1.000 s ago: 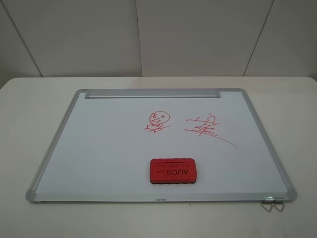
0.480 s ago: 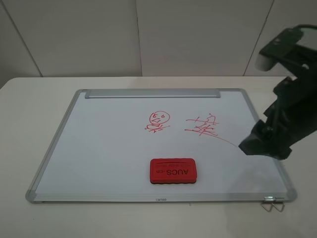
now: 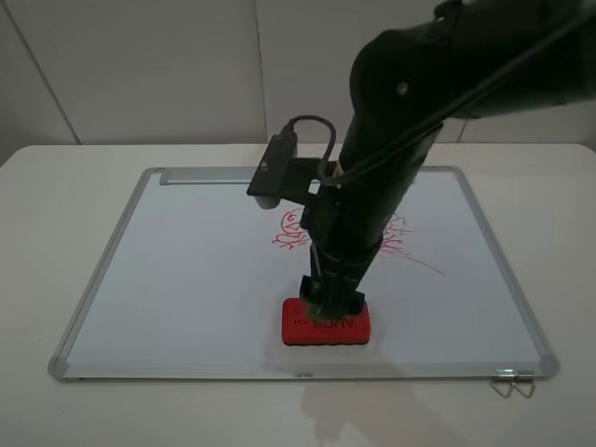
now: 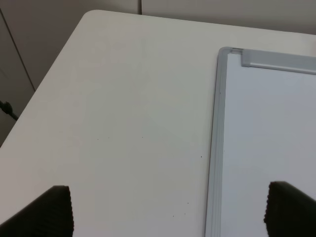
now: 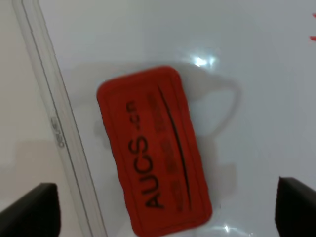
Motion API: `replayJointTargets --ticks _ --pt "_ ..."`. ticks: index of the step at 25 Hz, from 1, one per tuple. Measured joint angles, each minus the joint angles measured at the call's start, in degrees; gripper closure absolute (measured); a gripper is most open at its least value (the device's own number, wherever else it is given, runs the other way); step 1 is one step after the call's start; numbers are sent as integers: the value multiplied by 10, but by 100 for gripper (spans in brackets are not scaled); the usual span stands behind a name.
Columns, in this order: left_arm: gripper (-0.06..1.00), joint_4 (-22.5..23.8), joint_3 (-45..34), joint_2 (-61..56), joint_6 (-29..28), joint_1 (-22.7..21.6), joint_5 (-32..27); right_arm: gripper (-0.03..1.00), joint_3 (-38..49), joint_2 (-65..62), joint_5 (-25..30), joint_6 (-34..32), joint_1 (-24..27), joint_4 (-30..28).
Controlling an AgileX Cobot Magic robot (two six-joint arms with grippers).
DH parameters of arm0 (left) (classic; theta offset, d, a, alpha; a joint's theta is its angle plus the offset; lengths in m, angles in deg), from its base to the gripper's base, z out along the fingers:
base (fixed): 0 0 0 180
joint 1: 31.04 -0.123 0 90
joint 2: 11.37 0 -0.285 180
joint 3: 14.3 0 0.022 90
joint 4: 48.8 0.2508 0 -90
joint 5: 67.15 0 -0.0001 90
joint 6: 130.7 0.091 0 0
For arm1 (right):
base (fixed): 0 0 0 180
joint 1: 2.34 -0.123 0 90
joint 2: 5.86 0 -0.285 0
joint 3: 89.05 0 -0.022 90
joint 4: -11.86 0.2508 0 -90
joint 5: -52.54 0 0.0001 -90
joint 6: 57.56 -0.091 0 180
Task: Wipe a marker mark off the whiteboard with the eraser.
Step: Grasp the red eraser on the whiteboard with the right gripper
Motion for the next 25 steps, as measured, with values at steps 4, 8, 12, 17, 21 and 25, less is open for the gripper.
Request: replayJointTargets --ticks 4,8,12,17,21,25 --pt "17 0 0 0 0 0 0 19 -10 39 -16 11 -12 7" --pt "17 0 0 0 0 0 0 19 19 43 -58 16 -16 6" --pt "17 0 0 0 0 0 0 19 54 43 -93 22 -17 6" --pt "17 0 0 0 0 0 0 19 60 46 -106 60 -17 6" --pt "17 0 0 0 0 0 0 19 60 66 -105 67 -17 -4" --pt "17 0 0 0 0 0 0 19 60 87 -106 68 -17 -16"
